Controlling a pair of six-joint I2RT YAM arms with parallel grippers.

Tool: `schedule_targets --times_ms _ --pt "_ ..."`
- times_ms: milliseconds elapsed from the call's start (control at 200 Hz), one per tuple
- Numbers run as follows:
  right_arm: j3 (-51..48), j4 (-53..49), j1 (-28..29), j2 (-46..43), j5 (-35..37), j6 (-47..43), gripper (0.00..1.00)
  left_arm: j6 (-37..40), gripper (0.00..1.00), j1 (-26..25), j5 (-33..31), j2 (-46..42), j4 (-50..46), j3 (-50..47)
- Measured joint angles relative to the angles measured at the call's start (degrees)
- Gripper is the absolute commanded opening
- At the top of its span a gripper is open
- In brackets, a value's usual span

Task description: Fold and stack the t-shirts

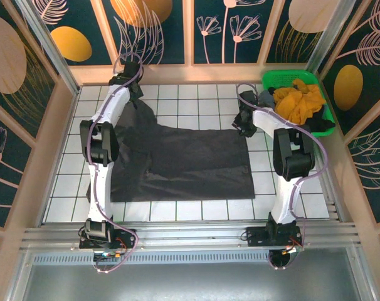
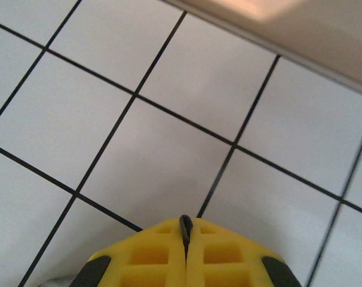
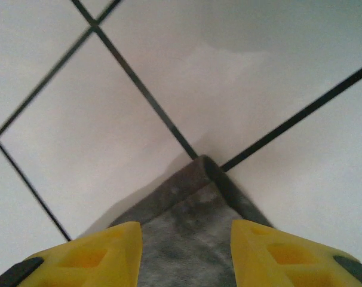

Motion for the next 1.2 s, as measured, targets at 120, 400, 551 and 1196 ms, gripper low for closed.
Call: schedule_targets --times_ms 120,400,551,1196 --pt "0.79 -0.74 0.00 1.53 0.13 -0.02 0.44 0.00 0.00 0.00 1.55 -1.79 0.37 -1.53" --pt "1.77 -1.51 -0.02 4.52 0.35 -0.09 0.42 0.02 0.00 0.00 4.96 -1.97 0.79 -4.42" --pt "1.81 -1.55 -0.13 4.59 0.33 -0.55 0.18 0.17 0.00 0.00 6.47 -1.97 0.79 -5.92" --pt "-8.33 3.82 0.57 -9.97 -0.79 -9.49 0.00 -1.60 0.00 0.00 7.91 -26.56 5.03 -37.13"
